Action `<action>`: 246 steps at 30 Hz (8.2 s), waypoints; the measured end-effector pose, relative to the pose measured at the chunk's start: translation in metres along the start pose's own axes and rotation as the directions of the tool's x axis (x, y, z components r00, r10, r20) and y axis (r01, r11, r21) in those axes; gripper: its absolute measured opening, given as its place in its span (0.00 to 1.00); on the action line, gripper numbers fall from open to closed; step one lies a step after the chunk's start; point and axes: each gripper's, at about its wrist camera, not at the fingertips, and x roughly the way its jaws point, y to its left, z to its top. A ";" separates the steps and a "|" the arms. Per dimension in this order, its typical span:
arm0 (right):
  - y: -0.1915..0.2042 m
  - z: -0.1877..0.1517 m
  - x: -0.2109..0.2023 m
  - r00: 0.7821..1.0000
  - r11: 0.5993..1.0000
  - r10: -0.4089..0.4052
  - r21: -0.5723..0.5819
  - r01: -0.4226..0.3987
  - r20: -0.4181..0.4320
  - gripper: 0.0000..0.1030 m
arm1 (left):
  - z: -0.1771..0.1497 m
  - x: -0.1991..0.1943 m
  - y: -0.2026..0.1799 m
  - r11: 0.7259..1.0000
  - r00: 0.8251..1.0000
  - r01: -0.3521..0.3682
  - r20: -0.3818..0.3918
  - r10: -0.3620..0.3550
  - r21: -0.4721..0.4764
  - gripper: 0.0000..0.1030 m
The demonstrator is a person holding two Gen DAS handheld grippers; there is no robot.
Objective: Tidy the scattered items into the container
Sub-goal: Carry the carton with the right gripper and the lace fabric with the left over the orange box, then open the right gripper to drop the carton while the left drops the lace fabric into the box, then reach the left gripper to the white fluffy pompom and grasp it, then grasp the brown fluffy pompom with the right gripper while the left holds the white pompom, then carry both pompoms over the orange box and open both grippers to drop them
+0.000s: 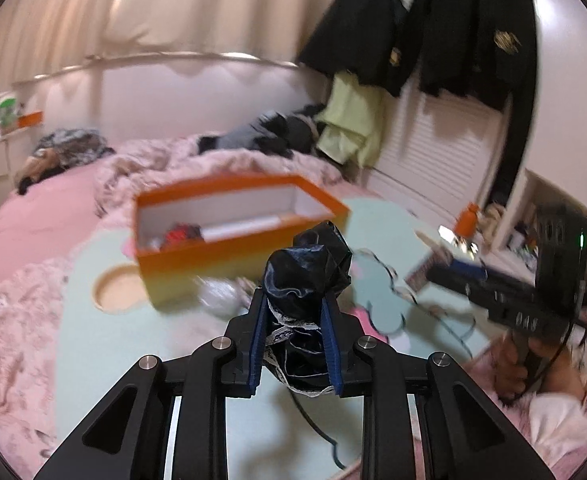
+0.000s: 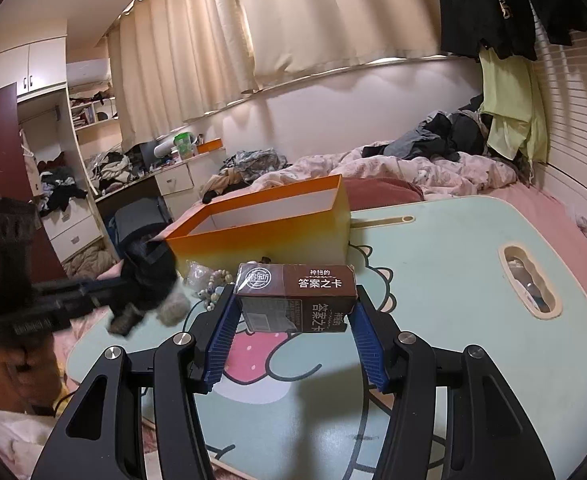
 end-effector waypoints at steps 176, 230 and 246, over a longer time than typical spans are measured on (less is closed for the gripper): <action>0.023 0.003 0.068 0.924 0.970 -0.237 -0.121 0.209 -0.299 1.00 | -0.032 -0.023 0.021 0.965 0.963 -0.261 0.081 0.258 0.024 0.40; 0.022 0.013 0.104 0.928 0.996 -0.083 -0.068 0.062 -0.364 0.24 | -0.037 -0.004 0.007 0.980 0.979 -0.199 0.032 0.199 0.002 0.40; 0.013 0.101 0.110 0.973 0.999 -0.021 -0.041 0.012 -0.229 0.24 | 0.066 0.062 0.032 0.989 0.991 -0.132 -0.021 0.131 -0.068 0.40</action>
